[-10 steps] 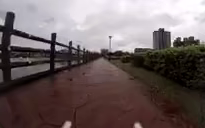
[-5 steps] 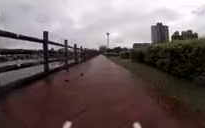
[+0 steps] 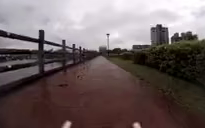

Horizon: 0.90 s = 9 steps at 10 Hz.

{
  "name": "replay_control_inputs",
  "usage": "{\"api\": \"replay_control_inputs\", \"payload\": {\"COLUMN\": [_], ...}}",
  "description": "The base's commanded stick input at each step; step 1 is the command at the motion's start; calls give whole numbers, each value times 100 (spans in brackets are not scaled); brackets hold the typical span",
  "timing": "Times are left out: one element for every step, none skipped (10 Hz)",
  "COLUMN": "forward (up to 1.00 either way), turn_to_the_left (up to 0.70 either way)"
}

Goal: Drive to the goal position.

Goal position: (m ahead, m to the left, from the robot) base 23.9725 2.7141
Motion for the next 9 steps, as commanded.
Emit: {"api": "replay_control_inputs", "payload": {"forward": [50, 50, 50, 50, 50, 50, 50, 50, 50], "turn_to_the_left": [-37, -19, -1, 0, 0, 0, 0, 0, 0]}}
